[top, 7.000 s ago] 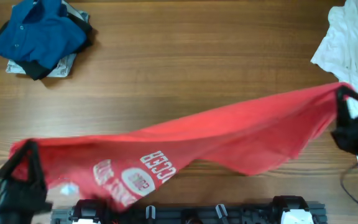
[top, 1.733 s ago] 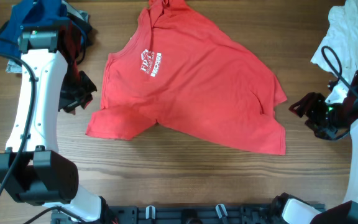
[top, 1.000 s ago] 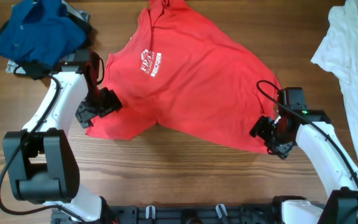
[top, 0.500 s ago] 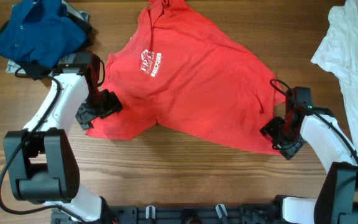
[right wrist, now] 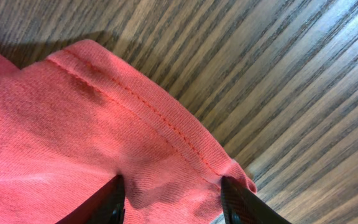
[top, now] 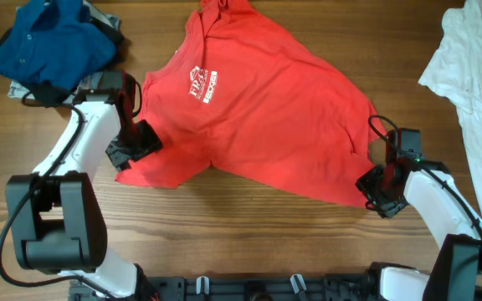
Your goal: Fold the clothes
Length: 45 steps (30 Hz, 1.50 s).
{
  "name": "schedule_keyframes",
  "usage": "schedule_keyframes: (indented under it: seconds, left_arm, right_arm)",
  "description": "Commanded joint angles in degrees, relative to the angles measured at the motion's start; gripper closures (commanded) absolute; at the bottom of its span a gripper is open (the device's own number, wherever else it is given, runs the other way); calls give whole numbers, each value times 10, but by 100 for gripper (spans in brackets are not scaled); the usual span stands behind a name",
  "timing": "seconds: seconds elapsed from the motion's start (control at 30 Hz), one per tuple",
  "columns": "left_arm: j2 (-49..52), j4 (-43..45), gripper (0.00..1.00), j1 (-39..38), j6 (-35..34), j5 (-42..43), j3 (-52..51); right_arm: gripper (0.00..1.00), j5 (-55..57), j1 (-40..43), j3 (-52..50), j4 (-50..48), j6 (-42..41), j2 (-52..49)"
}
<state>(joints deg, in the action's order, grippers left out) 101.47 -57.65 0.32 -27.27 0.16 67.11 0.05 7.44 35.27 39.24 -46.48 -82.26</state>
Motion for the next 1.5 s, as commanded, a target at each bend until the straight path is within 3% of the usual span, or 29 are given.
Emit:
schedule_keyframes:
  seconds: [0.0,0.2,0.53,0.6,0.67,0.7,0.73,0.77,0.97,1.27,1.3,1.33,1.47]
  left_arm:
    - [7,27,27,3,-2,2,-41]
    - [7,36,30,74,15,-14,-50]
    - [7,59,39,78,29,11,-77]
    - [7,63,52,78,29,11,-87]
    - [7,63,76,78,29,11,-91]
    - [7,63,91,78,28,11,-91]
    - [7,63,96,78,28,11,-91]
    - [7,62,96,78,28,11,-91]
    - [-13,-3,96,78,23,45,-90]
    - [-195,-65,96,78,12,60,-90]
    - [-198,-65,89,78,12,60,-90]
    - [-196,-64,65,78,12,60,-90]
    - [-172,-56,44,78,14,61,-90]
  right_arm:
    - [50,-75,-2,-41,-63,16,-43]
    - [50,-92,-2,-41,-82,40,-43]
    - [49,-123,-2,-41,-103,45,-43]
    - [56,-123,-2,-41,-102,45,-43]
    - [68,-123,-2,-41,-101,45,-43]
    - [78,-123,-2,-41,-101,44,-43]
    - [88,-123,-2,-41,-101,44,-43]
    - [96,-123,-2,-41,-101,42,-42]
    - [96,-110,3,20,-37,45,7]
    - [96,-88,55,139,71,76,50]
    - [96,-88,68,139,76,76,50]
    - [96,-88,83,139,80,82,50]
    - [96,-93,172,139,90,114,50]
